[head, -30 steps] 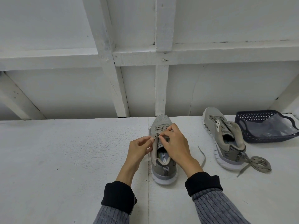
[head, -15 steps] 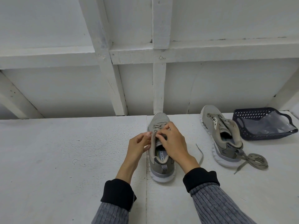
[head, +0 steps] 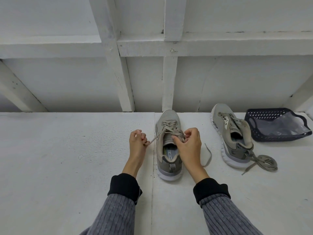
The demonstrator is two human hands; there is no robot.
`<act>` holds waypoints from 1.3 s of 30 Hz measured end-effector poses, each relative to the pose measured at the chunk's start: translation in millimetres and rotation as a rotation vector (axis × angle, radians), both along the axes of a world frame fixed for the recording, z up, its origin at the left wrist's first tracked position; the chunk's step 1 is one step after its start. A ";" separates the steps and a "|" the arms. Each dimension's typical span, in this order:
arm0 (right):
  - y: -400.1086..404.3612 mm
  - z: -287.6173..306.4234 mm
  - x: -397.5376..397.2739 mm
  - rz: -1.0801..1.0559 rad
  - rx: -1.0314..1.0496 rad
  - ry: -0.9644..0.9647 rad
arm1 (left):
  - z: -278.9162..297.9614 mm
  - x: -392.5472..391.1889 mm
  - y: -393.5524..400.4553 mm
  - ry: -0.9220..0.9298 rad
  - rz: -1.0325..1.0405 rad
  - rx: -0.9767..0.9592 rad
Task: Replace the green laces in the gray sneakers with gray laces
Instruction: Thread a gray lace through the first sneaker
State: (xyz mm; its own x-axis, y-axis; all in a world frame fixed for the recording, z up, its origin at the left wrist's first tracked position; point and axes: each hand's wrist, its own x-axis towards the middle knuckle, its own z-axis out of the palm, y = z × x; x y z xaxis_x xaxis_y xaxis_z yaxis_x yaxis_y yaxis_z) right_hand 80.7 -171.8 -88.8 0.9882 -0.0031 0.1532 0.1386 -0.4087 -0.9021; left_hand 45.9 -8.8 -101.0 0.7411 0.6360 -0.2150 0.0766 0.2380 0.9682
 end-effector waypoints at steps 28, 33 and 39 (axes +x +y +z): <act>-1.9 -3.3 1.5 0.080 0.049 0.050 | -15.9 -8.5 10.5 0.313 -0.208 1.008; -8.7 -8.7 6.3 0.099 0.055 0.104 | -3.2 -2.5 -3.7 0.114 -0.380 1.051; -19.6 -11.0 19.8 0.022 -0.036 0.064 | -9.2 -4.3 13.2 0.105 -0.320 0.958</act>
